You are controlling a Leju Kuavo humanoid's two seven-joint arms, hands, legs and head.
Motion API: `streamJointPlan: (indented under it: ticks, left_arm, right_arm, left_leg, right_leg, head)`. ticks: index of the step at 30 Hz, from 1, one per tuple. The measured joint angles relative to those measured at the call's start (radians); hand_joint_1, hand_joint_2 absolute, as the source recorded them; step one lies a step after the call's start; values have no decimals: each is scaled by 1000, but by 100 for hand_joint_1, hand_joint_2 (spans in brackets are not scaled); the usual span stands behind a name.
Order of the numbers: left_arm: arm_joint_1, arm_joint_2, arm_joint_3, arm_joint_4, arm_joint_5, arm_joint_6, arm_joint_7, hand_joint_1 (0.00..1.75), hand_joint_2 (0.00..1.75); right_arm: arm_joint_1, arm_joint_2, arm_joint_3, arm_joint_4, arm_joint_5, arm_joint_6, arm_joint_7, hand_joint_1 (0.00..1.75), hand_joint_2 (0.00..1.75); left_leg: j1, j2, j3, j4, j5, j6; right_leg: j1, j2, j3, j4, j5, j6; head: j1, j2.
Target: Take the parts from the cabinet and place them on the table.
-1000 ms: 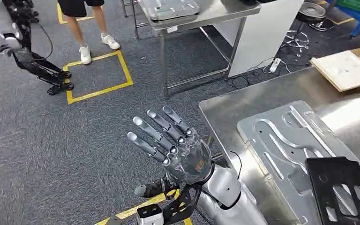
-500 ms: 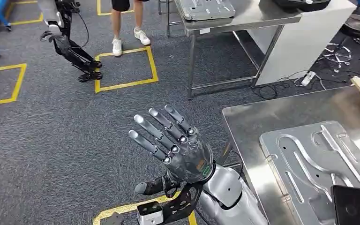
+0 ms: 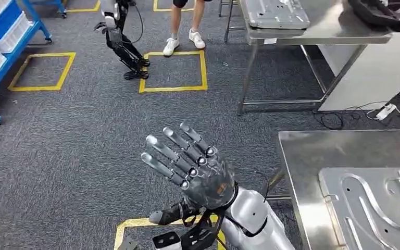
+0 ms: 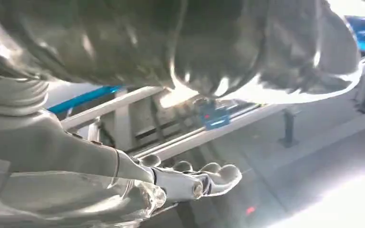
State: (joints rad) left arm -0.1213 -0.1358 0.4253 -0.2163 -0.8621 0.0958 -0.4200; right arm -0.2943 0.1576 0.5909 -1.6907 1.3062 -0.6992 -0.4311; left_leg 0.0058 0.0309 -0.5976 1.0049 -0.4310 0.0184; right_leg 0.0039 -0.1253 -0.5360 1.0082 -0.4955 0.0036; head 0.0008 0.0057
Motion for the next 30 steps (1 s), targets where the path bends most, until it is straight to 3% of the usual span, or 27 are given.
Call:
streamJointPlan:
  ticks: [1,2,3,5,6,7,9,10,11,12,13,15,16,17,18,20,21,22,23,24,25,26,27,30]
  left_arm:
    - [8,0,0,0,2,3,-1,0,0]
    - [10,1,0,0,4,6,-2,0,0]
    - [10,2,1,0,7,8,-2,0,0]
    - [17,3,2,0,14,10,-1,0,0]
    - [21,3,3,0,15,11,2,0,0]
    - [29,5,5,0,16,12,8,0,0]
    - [37,6,9,0,16,13,16,0,0]
    - [38,6,10,0,17,13,17,0,0]
    - [40,6,10,0,17,13,18,0,0]
    - [38,6,10,0,18,13,19,0,0]
    - [40,6,11,0,20,13,18,0,0]
    - [45,6,16,0,26,10,7,0,0]
    - [45,7,19,0,27,9,1,0,0]
    - [43,7,19,0,29,9,-4,0,0]
    - [36,6,19,0,33,9,-7,0,0]
    - [24,5,23,0,34,6,-8,0,0]
    - [23,4,24,0,34,6,-9,0,0]
    - [23,4,25,0,34,5,-9,0,0]
    - [24,4,26,0,34,5,-9,0,0]
    - [24,4,26,0,34,5,-9,0,0]
    - [22,4,26,0,34,5,-9,0,0]
    - [19,4,26,0,34,6,-8,0,0]
    - [15,4,26,0,35,6,-9,0,0]
    - [18,4,30,0,36,7,-8,0,0]
  right_arm:
    - [2,4,-2,0,-6,0,-10,0,0]
    - [5,9,-5,0,-12,0,-17,0,0]
    - [11,10,-12,0,-16,0,-24,0,0]
    - [31,10,-27,1,-16,0,-35,0,0]
    - [37,10,-31,2,-16,0,-41,0,0]
    - [41,10,-35,2,-15,0,-47,0,0]
    - [44,12,-45,2,-11,0,-51,0,0]
    - [45,13,-48,2,-11,0,-54,0,0]
    - [45,13,-52,2,-10,0,-57,0,0]
    - [48,14,-56,1,-9,0,-59,0,0]
    - [51,15,-59,1,-9,0,-61,0,0]
    - [49,23,-63,1,-13,0,-67,0,0]
    - [48,29,-64,1,-16,0,-69,0,0]
    - [47,33,-65,1,-18,0,-72,0,0]
    - [45,36,-65,1,-19,0,-73,0,0]
    - [46,37,-65,6,-21,0,-73,0,0]
    - [45,37,-65,10,-22,0,-73,0,0]
    - [45,37,-65,12,-22,0,-73,0,0]
    - [45,37,-65,14,-22,0,-73,0,0]
    - [45,38,-65,14,-22,0,-73,0,0]
    - [43,40,-65,14,-22,0,-73,0,0]
    - [41,43,-65,14,-22,0,-73,0,0]
    - [39,43,-65,15,-22,0,-73,0,0]
    - [36,43,-65,18,-14,0,-71,0,0]
  left_leg:
    - [6,-10,5,-6,5,6]
    - [7,-19,5,-8,7,12]
    - [8,-26,3,-8,8,16]
    - [7,-52,0,-7,9,19]
    - [7,-64,0,-6,9,19]
    - [7,-78,1,-5,9,19]
    - [7,-106,1,2,6,15]
    - [7,-120,0,7,4,12]
    - [7,-129,-4,11,3,8]
    - [6,-143,-12,18,4,0]
    - [13,-149,-17,15,7,-8]
    - [15,-173,-18,6,13,-25]
    - [18,-158,-21,16,8,-26]
    - [9,-101,-33,42,-12,-30]
    - [10,-68,-64,105,-50,-34]
    - [14,-44,-139,260,-117,-41]
    - [15,-41,-158,303,-127,-43]
    - [15,-38,-155,301,-114,-44]
    - [16,-35,-129,254,-83,-44]
    - [16,-26,-81,166,-40,-42]
    - [15,3,-27,73,-3,-38]
    - [8,47,-1,17,-13,-33]
    - [0,38,1,13,-8,-19]
    - [-4,2,-7,14,-6,-2]
  right_leg:
    - [-10,36,-2,15,-15,7]
    - [-11,80,-20,55,-46,9]
    - [-13,104,-52,124,-86,9]
    - [-14,121,-126,273,-146,12]
    - [-15,122,-147,307,-146,14]
    - [-17,122,-145,291,-119,14]
    - [-20,133,-84,151,-24,9]
    - [-21,163,-43,61,20,5]
    - [-25,211,-30,34,5,1]
    - [-25,212,-31,21,7,4]
    - [-18,201,-32,23,7,4]
    - [-16,182,-26,18,12,-7]
    - [-27,163,-20,4,19,-17]
    - [-25,154,-15,-2,21,-20]
    - [-22,136,-14,-3,20,-28]
    - [-16,101,-15,-2,18,-30]
    - [-14,86,-15,-1,17,-31]
    - [-14,73,-14,-1,16,-30]
    - [-14,61,-14,0,14,-29]
    - [-14,49,-12,1,12,-27]
    - [-14,40,-9,4,8,-22]
    - [-10,30,-8,6,5,-18]
    - [-4,24,-9,10,1,-11]
    - [-4,-3,-3,4,1,1]
  head:
    - [-1,0]
    - [1,0]
    - [0,0]
    - [0,0]
    - [0,0]
    - [0,0]
    - [0,0]
    - [0,0]
    - [0,0]
    - [0,0]
    - [0,0]
    - [0,0]
    - [0,0]
    - [-2,0]
    - [-3,0]
    - [-3,0]
    - [-3,0]
    - [-3,0]
    - [-3,0]
    - [-3,0]
    - [-3,0]
    - [-3,0]
    - [-2,0]
    - [-2,0]
